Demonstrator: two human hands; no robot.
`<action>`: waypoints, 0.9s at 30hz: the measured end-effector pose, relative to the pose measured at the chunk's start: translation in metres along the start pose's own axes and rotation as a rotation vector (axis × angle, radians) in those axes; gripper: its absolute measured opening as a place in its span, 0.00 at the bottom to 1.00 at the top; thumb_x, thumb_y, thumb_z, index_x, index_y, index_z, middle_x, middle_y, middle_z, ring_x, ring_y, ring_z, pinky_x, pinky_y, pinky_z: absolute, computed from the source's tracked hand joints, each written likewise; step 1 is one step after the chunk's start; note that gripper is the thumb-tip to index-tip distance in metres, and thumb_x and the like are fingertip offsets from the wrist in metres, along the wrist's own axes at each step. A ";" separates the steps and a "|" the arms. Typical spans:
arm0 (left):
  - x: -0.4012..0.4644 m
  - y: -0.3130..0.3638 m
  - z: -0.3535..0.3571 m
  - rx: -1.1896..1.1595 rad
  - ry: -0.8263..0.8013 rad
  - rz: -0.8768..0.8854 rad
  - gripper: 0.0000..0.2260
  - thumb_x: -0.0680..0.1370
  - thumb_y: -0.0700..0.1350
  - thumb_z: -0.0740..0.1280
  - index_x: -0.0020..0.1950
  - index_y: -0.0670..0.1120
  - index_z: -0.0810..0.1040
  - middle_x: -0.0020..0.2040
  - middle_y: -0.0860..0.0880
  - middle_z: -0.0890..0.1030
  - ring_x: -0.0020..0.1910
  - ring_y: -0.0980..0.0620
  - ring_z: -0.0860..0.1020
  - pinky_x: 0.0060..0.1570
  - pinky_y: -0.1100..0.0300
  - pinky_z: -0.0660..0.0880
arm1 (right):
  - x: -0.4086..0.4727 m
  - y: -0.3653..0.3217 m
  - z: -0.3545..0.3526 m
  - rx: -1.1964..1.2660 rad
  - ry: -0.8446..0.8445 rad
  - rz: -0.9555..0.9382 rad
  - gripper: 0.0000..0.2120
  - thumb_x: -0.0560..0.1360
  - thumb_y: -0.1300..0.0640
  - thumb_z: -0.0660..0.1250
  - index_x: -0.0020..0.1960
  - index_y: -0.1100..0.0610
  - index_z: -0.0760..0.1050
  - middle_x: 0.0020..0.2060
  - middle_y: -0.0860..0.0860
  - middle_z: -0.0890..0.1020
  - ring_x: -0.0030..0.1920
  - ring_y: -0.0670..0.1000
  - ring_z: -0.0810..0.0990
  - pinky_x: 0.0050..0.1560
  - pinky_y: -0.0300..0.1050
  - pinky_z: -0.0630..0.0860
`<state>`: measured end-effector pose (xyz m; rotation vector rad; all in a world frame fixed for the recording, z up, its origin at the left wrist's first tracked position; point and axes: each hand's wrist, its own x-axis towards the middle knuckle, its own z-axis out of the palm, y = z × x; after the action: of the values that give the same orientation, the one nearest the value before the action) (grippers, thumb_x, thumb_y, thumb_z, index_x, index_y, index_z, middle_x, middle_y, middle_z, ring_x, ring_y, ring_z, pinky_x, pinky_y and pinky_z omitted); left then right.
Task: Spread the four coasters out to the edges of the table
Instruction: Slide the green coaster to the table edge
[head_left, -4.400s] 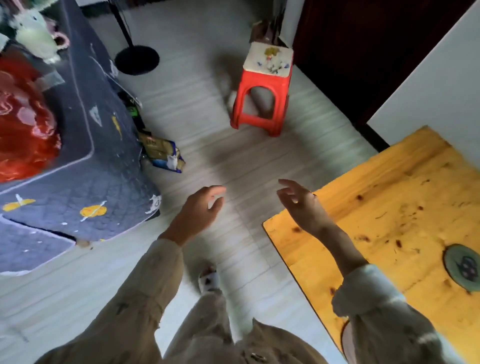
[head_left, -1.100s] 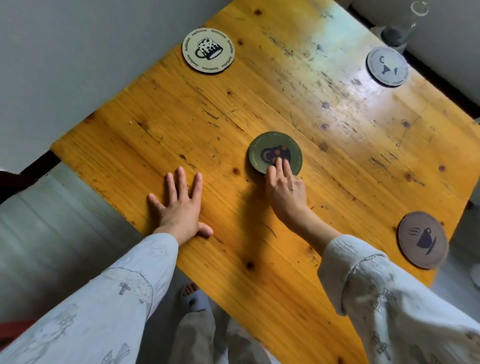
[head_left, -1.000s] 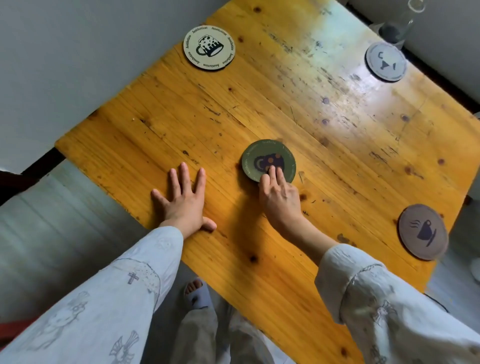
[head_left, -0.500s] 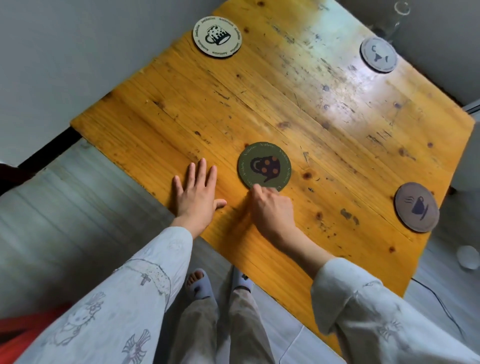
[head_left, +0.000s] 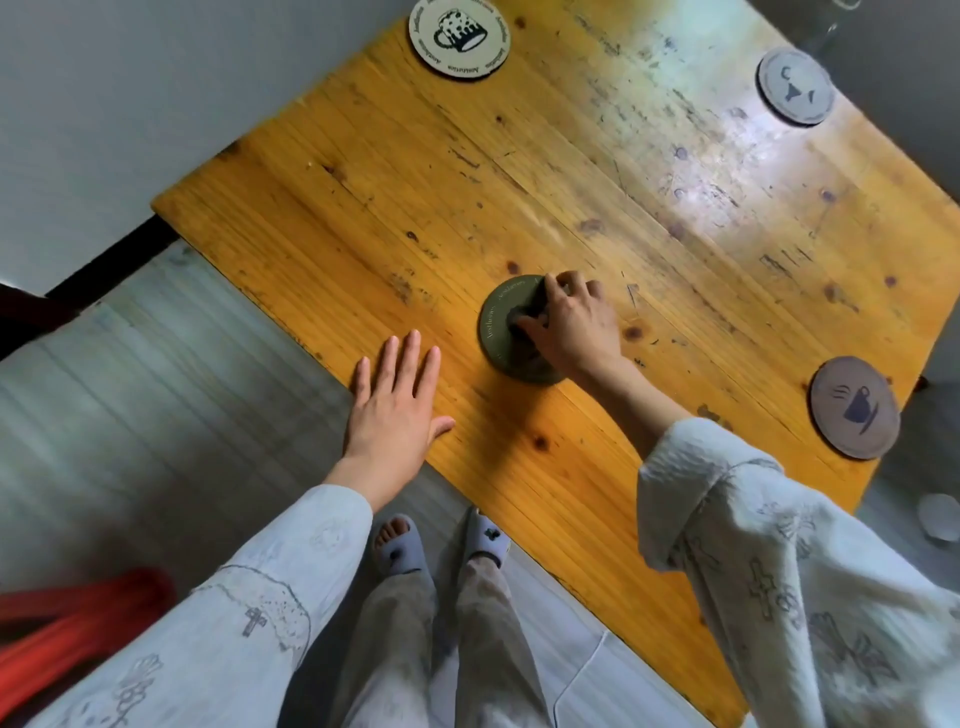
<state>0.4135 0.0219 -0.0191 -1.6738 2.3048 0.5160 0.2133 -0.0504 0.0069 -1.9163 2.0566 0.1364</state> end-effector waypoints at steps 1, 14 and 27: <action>-0.001 0.000 0.001 -0.007 0.006 0.000 0.35 0.77 0.60 0.52 0.74 0.45 0.38 0.76 0.41 0.39 0.75 0.42 0.41 0.73 0.43 0.44 | -0.007 -0.004 0.002 0.009 -0.001 0.004 0.29 0.74 0.44 0.63 0.69 0.59 0.63 0.65 0.60 0.70 0.65 0.61 0.67 0.60 0.58 0.71; -0.026 -0.002 0.013 -0.208 0.019 -0.010 0.46 0.67 0.67 0.62 0.74 0.49 0.43 0.77 0.45 0.40 0.75 0.46 0.39 0.71 0.45 0.36 | -0.089 -0.021 0.025 0.267 -0.020 0.047 0.18 0.77 0.59 0.58 0.65 0.61 0.67 0.60 0.60 0.72 0.60 0.60 0.68 0.57 0.53 0.71; -0.003 -0.014 -0.005 -0.211 0.099 0.020 0.43 0.66 0.57 0.71 0.74 0.51 0.52 0.77 0.46 0.43 0.75 0.45 0.38 0.70 0.43 0.36 | -0.103 -0.012 0.027 0.563 -0.098 0.286 0.17 0.78 0.55 0.61 0.64 0.62 0.70 0.57 0.60 0.76 0.55 0.56 0.75 0.52 0.44 0.71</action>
<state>0.4279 0.0183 -0.0157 -1.8095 2.4111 0.7180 0.2343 0.0547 0.0146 -1.2555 2.0139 -0.2536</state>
